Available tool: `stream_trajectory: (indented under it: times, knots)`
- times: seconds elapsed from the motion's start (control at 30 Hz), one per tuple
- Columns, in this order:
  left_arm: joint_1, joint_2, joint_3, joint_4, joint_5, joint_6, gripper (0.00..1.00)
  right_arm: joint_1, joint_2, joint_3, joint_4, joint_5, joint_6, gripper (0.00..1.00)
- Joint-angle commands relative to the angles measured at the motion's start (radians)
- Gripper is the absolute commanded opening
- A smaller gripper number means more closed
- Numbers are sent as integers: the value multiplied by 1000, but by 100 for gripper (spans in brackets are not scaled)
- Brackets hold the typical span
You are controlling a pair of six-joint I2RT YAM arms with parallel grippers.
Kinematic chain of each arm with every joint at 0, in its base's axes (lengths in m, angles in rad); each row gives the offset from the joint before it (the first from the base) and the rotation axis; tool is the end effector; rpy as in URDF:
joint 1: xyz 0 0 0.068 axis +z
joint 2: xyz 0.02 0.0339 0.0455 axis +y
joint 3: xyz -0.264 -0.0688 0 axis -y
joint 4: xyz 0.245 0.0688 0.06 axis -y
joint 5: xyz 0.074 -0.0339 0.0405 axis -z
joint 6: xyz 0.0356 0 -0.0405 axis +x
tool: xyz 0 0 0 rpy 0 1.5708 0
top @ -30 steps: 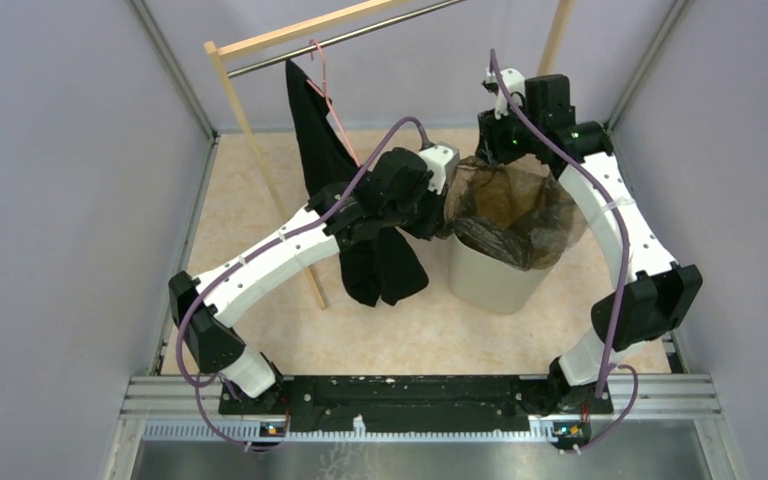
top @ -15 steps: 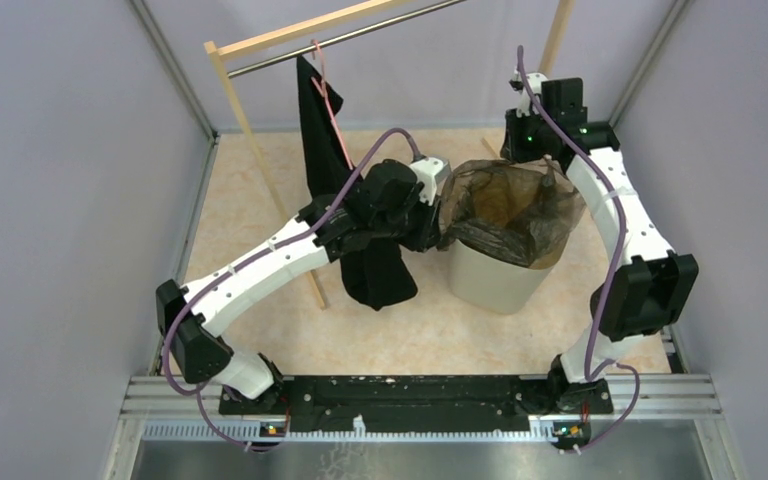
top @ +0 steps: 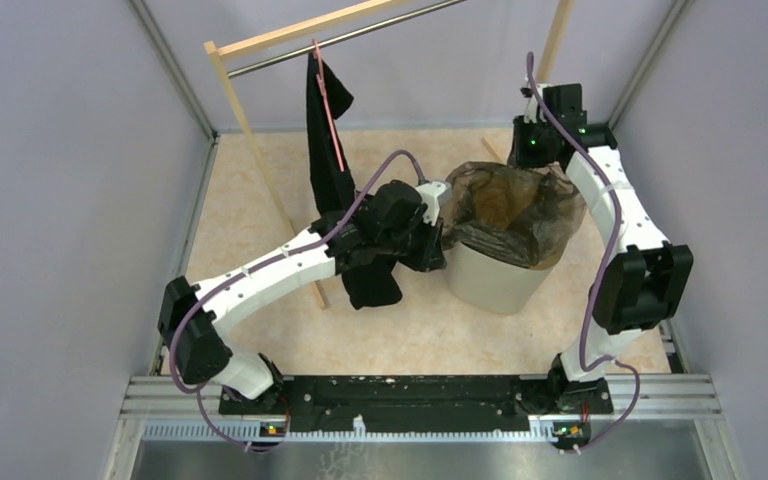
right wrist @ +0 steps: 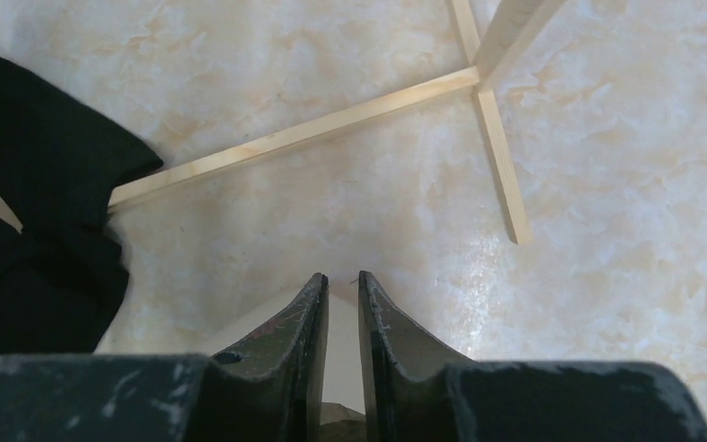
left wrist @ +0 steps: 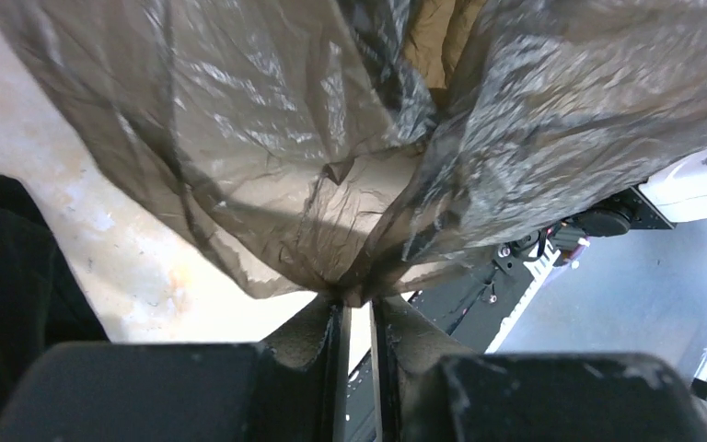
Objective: Put the trash bags into the trash bin
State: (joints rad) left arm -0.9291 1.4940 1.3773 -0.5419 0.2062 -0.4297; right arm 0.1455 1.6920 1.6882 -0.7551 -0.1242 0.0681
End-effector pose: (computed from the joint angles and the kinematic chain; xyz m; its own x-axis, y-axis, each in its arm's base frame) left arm 0.1954 -0.2736 0.3412 -0.7001 0.2557 -0.6668 0.6483 0.6189 -0.4434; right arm 0.3719 0.0589 0.3594 -0.6951 -0.0336 -0.7181 -0.1859 0.9733 0.1344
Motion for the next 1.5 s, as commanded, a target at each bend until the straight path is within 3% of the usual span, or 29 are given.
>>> stream_trajectory:
  times: [0.0,0.17,0.27,0.37,0.53,0.6,0.7,0.87,1.1,1.23,1.47]
  knots:
    - [-13,-19,-56,117,-8,-24,18,-13,-44,51,-48,30,34,24]
    - [-13,-8,-30,70,-37,-15,14,-12,-133,132,-126,40,51,52]
    - [-13,-69,-74,93,-29,-1,20,-12,-229,133,-179,101,81,64]
    - [-13,-158,-126,125,19,29,37,-12,-351,95,-218,184,124,75]
    - [-12,-271,-111,120,3,77,73,-12,-559,-12,-280,227,196,78]
    - [-11,-281,-60,93,-12,94,86,-12,-630,-44,-304,182,230,79]
    - [-4,-234,51,24,-94,104,96,-12,-720,-92,-332,107,284,79]
    - [74,-91,227,-55,-121,78,98,-12,-840,-256,-305,4,356,70]
    - [141,42,313,-66,-124,77,96,-12,-886,-352,-278,-71,394,56]
    - [157,49,267,-40,-93,59,94,-12,-890,-331,-329,-50,372,57]
    - [157,22,208,-19,-88,54,94,-12,-927,-247,-453,83,321,69]
